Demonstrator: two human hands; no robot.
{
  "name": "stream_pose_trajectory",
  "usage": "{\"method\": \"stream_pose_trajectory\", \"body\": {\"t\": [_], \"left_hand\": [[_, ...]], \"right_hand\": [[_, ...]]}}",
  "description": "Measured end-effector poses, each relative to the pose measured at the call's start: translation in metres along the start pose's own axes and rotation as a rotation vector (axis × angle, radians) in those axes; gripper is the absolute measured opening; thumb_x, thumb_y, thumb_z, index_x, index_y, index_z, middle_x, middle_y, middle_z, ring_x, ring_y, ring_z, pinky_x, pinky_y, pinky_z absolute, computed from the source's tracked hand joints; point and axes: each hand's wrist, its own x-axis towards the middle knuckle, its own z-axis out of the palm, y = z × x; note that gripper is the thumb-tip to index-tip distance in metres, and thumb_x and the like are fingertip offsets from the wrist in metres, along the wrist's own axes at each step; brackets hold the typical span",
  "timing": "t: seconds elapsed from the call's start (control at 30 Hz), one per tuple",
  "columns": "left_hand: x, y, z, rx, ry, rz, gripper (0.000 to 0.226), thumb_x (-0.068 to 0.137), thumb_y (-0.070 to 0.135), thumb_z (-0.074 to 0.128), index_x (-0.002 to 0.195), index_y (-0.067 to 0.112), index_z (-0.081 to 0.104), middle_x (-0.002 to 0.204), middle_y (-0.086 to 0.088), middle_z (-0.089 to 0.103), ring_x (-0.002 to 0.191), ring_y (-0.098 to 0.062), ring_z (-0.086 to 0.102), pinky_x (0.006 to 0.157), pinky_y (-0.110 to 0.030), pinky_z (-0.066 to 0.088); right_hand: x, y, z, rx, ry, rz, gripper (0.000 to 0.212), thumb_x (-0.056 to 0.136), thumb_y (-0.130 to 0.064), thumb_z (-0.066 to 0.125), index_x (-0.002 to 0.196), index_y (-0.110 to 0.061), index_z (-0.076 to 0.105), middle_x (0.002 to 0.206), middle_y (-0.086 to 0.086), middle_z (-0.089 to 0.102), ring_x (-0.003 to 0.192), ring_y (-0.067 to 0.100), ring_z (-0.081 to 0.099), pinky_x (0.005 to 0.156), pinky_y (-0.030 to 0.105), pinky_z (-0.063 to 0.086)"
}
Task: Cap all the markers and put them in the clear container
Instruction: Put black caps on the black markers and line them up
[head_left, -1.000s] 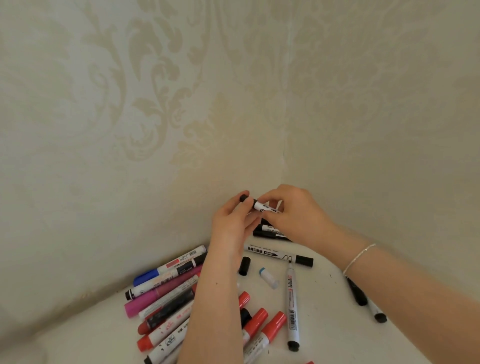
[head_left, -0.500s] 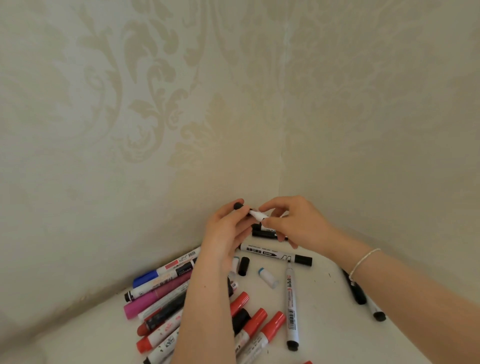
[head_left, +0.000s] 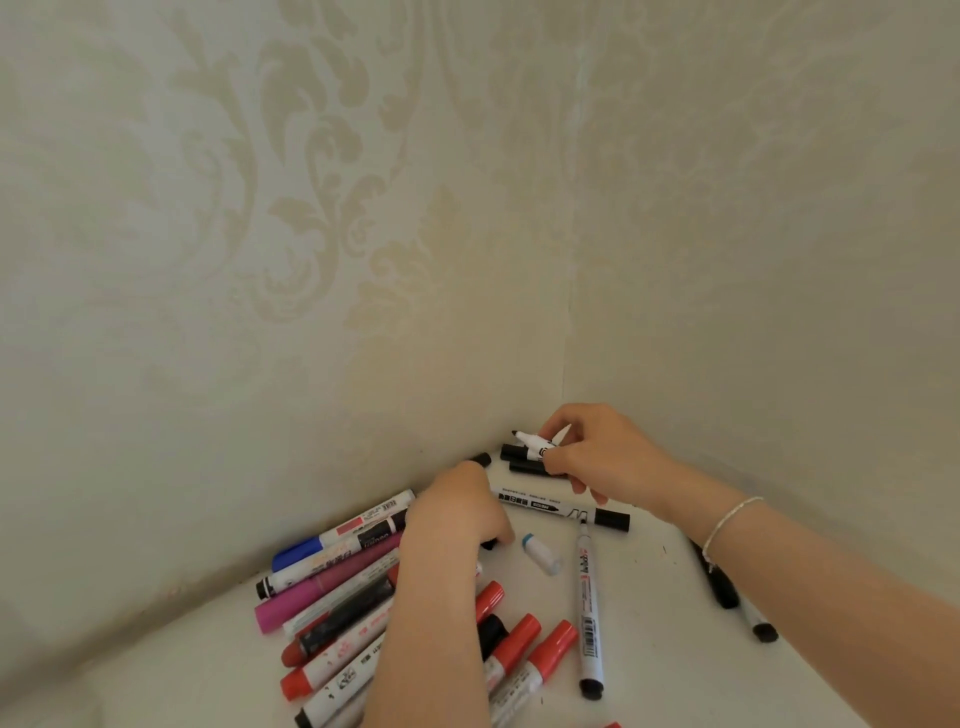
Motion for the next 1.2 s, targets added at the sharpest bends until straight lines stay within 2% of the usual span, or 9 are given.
{"method": "stream_pose_trajectory", "body": {"t": [0.07,0.17,0.27,0.33,0.4,0.6,0.73,0.97,1.2], "left_hand": [[0.001,0.001,0.002,0.016,0.021,0.004,0.020,0.073,0.015,0.072,0.073,0.015,0.052,0.067,-0.003,0.054,0.082,-0.024,0.068,0.073,-0.033,0.054],[0.003,-0.001,0.003,-0.069,0.083,0.042,0.014,0.075,0.013,0.067,0.071,0.015,0.054,0.065,-0.008,0.053,0.076,-0.023,0.065,0.063,-0.029,0.044],[0.002,0.002,0.000,-0.469,0.243,0.151,0.005,0.087,0.018,0.062,0.087,0.013,0.060,0.081,-0.007,0.062,0.075,-0.019,0.059,0.066,-0.027,0.043],[0.004,0.005,-0.005,-0.829,0.361,0.153,0.019,0.091,0.021,0.061,0.106,0.009,0.062,0.090,-0.004,0.061,0.076,-0.016,0.056,0.069,-0.027,0.044],[0.006,0.005,-0.007,-1.161,0.352,0.118,0.022,0.094,0.018,0.058,0.113,0.009,0.062,0.090,-0.005,0.060,0.062,-0.012,0.048,0.058,-0.023,0.040],[-0.001,0.002,-0.014,-1.672,0.189,0.053,0.012,0.095,0.014,0.056,0.085,0.011,0.062,0.079,-0.006,0.066,0.048,-0.007,0.031,0.038,-0.014,0.029],[-0.001,0.001,-0.015,-1.723,0.159,0.042,0.013,0.096,0.014,0.056,0.085,0.010,0.062,0.081,-0.007,0.068,0.043,-0.004,0.030,0.037,-0.013,0.029],[0.006,0.003,-0.009,-1.516,0.266,0.088,0.008,0.094,0.014,0.059,0.089,0.009,0.062,0.077,-0.006,0.066,0.042,-0.005,0.034,0.040,-0.016,0.030],[0.008,0.009,-0.004,-1.386,0.325,0.194,0.010,0.090,0.017,0.066,0.098,0.011,0.063,0.076,-0.004,0.069,0.045,-0.008,0.034,0.047,-0.022,0.032]], "right_hand": [[0.000,0.000,-0.001,0.014,-0.002,0.001,0.018,0.083,-0.006,0.059,0.101,-0.010,0.061,0.065,0.007,0.055,0.027,0.002,0.041,0.034,0.016,0.033],[0.000,-0.001,0.000,0.037,0.002,-0.012,0.018,0.083,-0.005,0.059,0.100,-0.010,0.062,0.065,0.007,0.056,0.029,0.002,0.042,0.035,0.019,0.035],[-0.001,0.000,0.001,0.080,0.066,-0.066,0.019,0.081,-0.004,0.059,0.096,-0.015,0.063,0.071,0.005,0.058,0.036,0.006,0.047,0.036,0.021,0.036],[-0.001,0.000,0.000,0.092,0.116,-0.122,0.021,0.080,-0.003,0.059,0.093,-0.020,0.063,0.076,0.002,0.059,0.043,0.014,0.051,0.037,0.023,0.036],[-0.003,0.000,-0.001,0.114,0.128,-0.161,0.024,0.080,-0.002,0.059,0.093,-0.021,0.063,0.076,0.000,0.058,0.045,0.018,0.051,0.038,0.024,0.036],[-0.006,-0.004,-0.001,0.143,0.104,-0.216,0.022,0.079,0.001,0.061,0.092,-0.018,0.064,0.074,-0.002,0.056,0.041,0.013,0.045,0.035,0.017,0.033],[-0.005,-0.005,0.002,0.091,0.071,-0.211,0.020,0.079,-0.003,0.063,0.089,-0.020,0.065,0.075,-0.002,0.059,0.041,0.013,0.046,0.035,0.018,0.034],[0.001,-0.001,0.005,-0.012,0.085,-0.186,0.016,0.079,-0.009,0.066,0.090,-0.022,0.067,0.083,0.003,0.065,0.039,0.002,0.044,0.045,0.024,0.041],[0.003,-0.003,0.007,-0.108,0.128,-0.209,0.024,0.083,-0.009,0.066,0.102,-0.023,0.060,0.083,0.002,0.065,0.051,0.011,0.054,0.053,0.024,0.047]]}}
